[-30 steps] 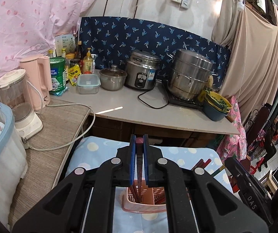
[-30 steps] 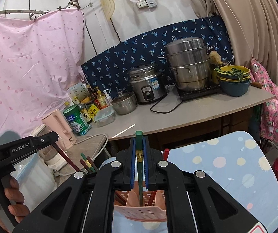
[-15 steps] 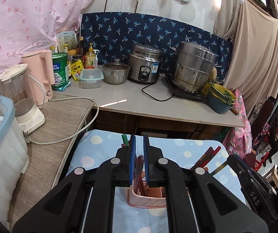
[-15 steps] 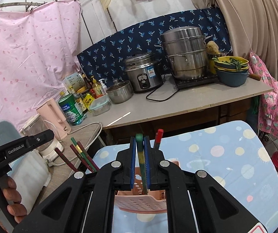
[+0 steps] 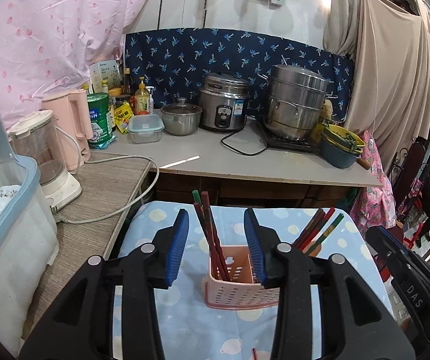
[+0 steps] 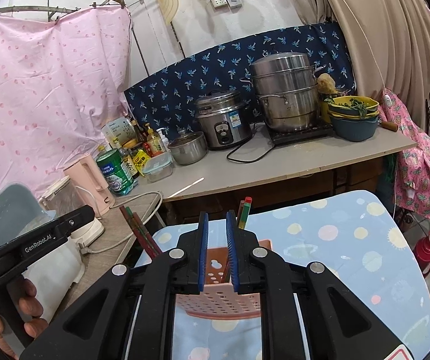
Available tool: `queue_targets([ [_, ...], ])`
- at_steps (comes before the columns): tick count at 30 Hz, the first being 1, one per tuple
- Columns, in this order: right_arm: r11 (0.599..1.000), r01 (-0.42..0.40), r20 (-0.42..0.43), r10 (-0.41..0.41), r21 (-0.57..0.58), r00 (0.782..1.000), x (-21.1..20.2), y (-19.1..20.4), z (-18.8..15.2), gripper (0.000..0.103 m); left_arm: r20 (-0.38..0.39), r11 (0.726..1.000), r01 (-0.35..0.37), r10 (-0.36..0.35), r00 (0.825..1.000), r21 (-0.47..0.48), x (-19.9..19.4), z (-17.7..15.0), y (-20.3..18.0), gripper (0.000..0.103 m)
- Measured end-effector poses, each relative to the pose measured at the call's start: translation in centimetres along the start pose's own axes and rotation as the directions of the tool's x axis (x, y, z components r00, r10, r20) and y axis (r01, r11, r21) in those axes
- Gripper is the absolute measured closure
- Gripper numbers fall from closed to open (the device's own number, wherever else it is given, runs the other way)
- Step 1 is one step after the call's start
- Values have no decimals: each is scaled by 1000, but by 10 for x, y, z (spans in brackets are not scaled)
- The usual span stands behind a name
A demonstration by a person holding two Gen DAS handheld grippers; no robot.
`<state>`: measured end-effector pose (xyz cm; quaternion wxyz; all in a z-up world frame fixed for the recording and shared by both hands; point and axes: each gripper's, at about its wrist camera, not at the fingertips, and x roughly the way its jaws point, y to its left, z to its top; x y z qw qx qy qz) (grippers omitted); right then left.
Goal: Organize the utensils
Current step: 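Open both tools to release the chopsticks into the basket, then move the right tool to the last red chopstick and grasp it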
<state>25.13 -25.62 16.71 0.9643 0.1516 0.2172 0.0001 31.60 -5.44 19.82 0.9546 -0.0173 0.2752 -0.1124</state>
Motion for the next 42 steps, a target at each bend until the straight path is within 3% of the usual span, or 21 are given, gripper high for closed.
queue_targets([
  [15, 998, 13, -2, -13, -65, 1000, -51, 11, -30, 80, -13, 998, -26, 26, 1000, 50, -41, -34, -5, 62],
  [27, 996, 17, -51, -22, -84, 998, -90, 11, -81, 80, -90, 997, -18, 25, 996, 72, -60, -90, -10, 62],
  [35, 994, 22, -178, -40, -103, 983, -106, 4, -154, 80, -180, 996, -23, 40, 983, 92, -64, -160, -3, 62],
  [42, 992, 18, -335, -59, -124, 941, -111, -1, -242, 80, -310, 996, -20, 46, 949, 88, -59, -234, 8, 62],
])
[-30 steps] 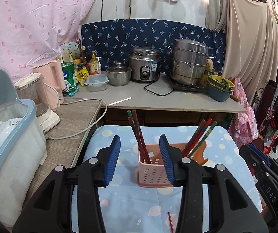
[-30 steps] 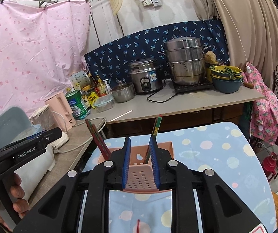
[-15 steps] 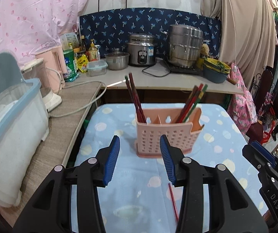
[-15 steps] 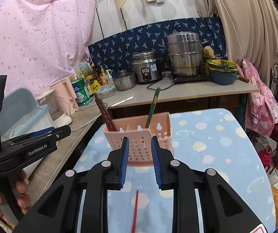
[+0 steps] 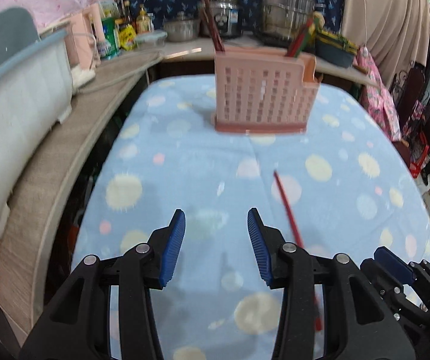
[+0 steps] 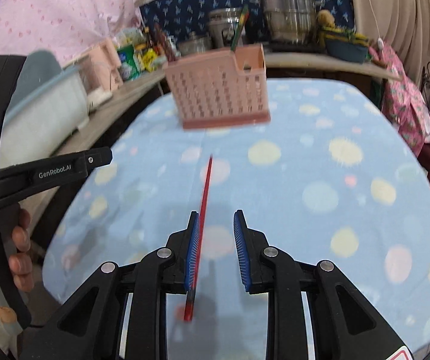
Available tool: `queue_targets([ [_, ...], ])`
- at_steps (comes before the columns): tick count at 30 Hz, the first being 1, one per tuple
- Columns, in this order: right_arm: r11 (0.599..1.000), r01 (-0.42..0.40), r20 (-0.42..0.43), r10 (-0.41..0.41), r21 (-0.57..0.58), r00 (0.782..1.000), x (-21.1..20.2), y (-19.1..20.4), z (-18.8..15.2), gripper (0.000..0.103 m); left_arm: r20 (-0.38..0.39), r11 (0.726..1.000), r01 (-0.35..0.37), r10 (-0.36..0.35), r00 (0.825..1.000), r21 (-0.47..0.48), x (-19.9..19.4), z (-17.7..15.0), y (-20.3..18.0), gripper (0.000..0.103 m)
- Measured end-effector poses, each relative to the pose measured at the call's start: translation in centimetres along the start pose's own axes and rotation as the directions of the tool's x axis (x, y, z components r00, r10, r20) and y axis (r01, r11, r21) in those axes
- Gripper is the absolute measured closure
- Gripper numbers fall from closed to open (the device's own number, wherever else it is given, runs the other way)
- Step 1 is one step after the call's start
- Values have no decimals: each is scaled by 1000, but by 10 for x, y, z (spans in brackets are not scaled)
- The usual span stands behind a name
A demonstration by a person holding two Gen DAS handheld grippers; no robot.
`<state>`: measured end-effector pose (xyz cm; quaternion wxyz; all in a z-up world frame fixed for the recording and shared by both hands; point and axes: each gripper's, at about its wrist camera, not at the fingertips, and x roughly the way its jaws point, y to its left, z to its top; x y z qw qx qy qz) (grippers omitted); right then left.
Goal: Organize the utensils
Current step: 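Move the right tool to the last red chopstick and grasp it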
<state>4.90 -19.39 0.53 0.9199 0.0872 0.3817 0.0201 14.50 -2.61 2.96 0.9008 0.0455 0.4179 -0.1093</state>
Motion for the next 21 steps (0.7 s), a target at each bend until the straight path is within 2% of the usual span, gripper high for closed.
queue_targets([
  [5, 1000, 2, -60, -4, -27, 998, 8, 10, -36, 80, -71, 1000, -2, 2, 997, 7, 11, -37, 2, 62],
  [9, 1000, -5, -101, 2, -28, 995, 16, 15, -55, 80, -108, 1000, 4, -3, 994, 12, 16, -54, 3, 62],
  [13, 999, -10, -124, 6, -34, 992, 22, 22, -64, 80, -130, 1000, 8, -5, 992, 17, 17, -67, 2, 61],
  [18, 999, -7, -130, 1, -45, 992, 28, 26, -66, 82, -135, 999, 18, -14, 991, 29, 15, -76, -2, 54],
  [21, 998, 13, -123, -20, -56, 992, 29, 26, -66, 89, -140, 999, 28, -22, 990, 41, 16, -79, -6, 52],
])
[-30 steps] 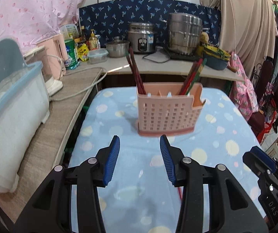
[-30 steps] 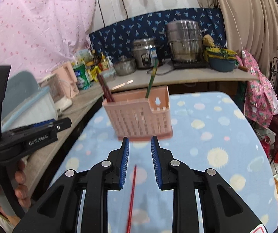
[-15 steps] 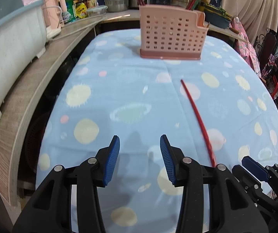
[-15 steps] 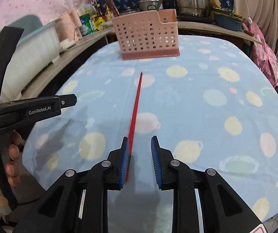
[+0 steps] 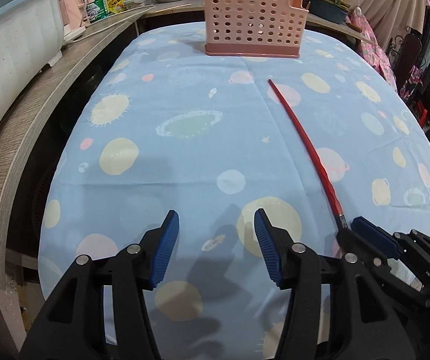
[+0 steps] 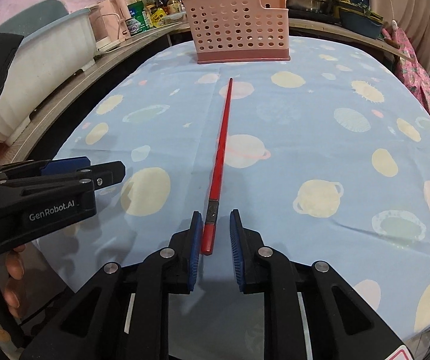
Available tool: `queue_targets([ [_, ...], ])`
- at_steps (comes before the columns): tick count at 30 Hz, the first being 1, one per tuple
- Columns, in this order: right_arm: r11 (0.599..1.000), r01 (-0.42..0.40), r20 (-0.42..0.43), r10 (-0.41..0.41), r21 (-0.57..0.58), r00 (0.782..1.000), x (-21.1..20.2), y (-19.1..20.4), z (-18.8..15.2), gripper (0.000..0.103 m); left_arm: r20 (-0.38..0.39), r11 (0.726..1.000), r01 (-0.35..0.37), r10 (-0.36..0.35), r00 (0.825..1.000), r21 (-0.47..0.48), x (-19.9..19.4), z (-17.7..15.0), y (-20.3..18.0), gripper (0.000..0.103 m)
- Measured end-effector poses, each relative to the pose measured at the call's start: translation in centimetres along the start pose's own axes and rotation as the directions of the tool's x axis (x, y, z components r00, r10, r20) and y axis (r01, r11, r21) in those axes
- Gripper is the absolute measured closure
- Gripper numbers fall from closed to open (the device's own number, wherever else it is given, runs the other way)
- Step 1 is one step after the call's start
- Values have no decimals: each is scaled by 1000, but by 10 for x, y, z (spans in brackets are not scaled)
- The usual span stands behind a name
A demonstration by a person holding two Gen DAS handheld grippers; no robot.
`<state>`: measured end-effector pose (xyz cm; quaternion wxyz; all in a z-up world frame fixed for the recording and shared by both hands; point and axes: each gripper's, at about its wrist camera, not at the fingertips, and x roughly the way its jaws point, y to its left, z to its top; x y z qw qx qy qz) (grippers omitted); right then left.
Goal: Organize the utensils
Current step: 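Move the right tool to the last red chopstick and grasp it, then lift the red chopstick with the right tool and lower it into the basket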
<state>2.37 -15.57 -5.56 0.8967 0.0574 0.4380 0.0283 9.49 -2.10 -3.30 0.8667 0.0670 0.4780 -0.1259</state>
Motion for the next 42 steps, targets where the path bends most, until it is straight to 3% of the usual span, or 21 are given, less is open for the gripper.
queue_targets([
  [2, 1000, 11, -1, -11, 5, 1000, 0, -2, 0, 96, -3, 1000, 8, -8, 1000, 8, 1, -2, -3, 50],
  [13, 998, 18, 1, -18, 65, 1000, -8, -19, 3, 96, -46, 999, 51, -51, 998, 4, 13, -6, -12, 51],
  [16, 997, 15, 7, -16, 74, 1000, -11, -22, 5, 96, -53, 998, 56, -57, 997, -6, 14, -5, -10, 59],
  [21, 997, 10, 19, -11, 82, 1000, -16, -24, 9, 96, -65, 996, 87, -88, 994, -26, 14, -3, -4, 87],
  [23, 996, 7, 26, -9, 86, 1000, -19, -25, 11, 96, -67, 994, 100, -103, 992, -45, 12, -1, 0, 91],
  [34, 996, -22, 133, 11, 82, 991, -60, -26, 52, 96, 65, 982, 173, -168, 984, -73, -48, 30, 13, 91],
  [42, 996, -48, 262, 27, 72, 965, -99, -29, 103, 96, 138, 978, 202, -193, 971, -56, -81, 66, 13, 93],
])
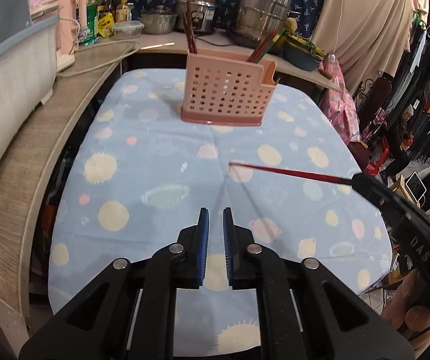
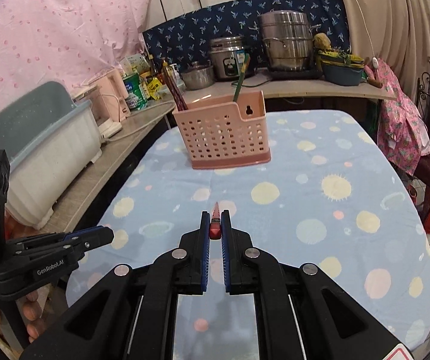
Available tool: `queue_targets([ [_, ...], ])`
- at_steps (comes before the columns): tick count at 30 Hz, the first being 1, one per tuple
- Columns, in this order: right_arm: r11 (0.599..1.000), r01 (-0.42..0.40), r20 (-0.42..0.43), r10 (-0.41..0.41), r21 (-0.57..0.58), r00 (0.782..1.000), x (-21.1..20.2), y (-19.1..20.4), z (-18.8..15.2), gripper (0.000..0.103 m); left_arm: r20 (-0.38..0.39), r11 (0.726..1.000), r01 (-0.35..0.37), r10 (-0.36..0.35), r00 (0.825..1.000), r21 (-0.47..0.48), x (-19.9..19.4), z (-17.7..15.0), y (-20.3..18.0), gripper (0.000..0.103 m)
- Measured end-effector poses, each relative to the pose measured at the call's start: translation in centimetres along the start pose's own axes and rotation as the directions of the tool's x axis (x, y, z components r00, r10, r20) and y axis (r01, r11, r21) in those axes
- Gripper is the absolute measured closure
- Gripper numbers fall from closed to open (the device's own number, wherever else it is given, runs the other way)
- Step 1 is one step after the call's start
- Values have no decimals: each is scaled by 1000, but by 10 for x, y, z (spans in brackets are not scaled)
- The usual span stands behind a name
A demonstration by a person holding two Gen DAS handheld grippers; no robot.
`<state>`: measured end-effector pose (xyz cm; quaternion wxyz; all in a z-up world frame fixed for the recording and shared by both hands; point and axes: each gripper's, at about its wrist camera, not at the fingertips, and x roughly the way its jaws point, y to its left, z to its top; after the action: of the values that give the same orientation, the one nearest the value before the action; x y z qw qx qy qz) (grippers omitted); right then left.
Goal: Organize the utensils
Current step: 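Lift the red chopstick with the right tool and lower it into the basket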
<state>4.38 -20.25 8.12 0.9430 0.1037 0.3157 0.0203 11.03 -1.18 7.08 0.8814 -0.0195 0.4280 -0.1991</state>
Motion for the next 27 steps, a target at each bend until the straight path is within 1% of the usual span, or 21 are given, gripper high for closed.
queue_targets([
  [4, 999, -26, 51, 25, 29, 998, -2, -6, 34, 96, 14, 1000, 6, -6, 1000, 19, -3, 22, -6, 94],
  [7, 999, -29, 97, 26, 27, 995, -1, -8, 62, 96, 33, 1000, 1, -2, 999, 32, -2, 45, -10, 95],
  [11, 999, -45, 164, 40, 28, 986, 3, -9, 103, 96, 59, 999, 7, -8, 998, 31, 0, 85, -11, 97],
  [13, 999, -47, 201, 41, 24, 979, 6, -8, 126, 96, 79, 999, -7, 4, 997, 38, 2, 109, -11, 97],
  [15, 999, -40, 243, 34, 19, 970, 9, -7, 150, 96, 100, 999, -16, 12, 995, 42, 3, 130, -12, 97],
  [18, 998, -60, 293, 47, 34, 955, 12, -7, 184, 96, 128, 999, -17, 13, 992, 32, 5, 167, -9, 97],
  [22, 997, -61, 372, 40, 46, 927, 16, -5, 230, 96, 169, 999, -37, 32, 985, 25, 11, 209, -8, 97],
  [23, 997, -64, 385, 39, 52, 922, 19, -6, 241, 96, 171, 999, -30, 26, 985, 23, 15, 221, -7, 97],
  [27, 995, -79, 426, 47, 57, 904, 33, -6, 270, 96, 168, 999, -48, 48, 985, -6, 31, 247, 0, 97],
])
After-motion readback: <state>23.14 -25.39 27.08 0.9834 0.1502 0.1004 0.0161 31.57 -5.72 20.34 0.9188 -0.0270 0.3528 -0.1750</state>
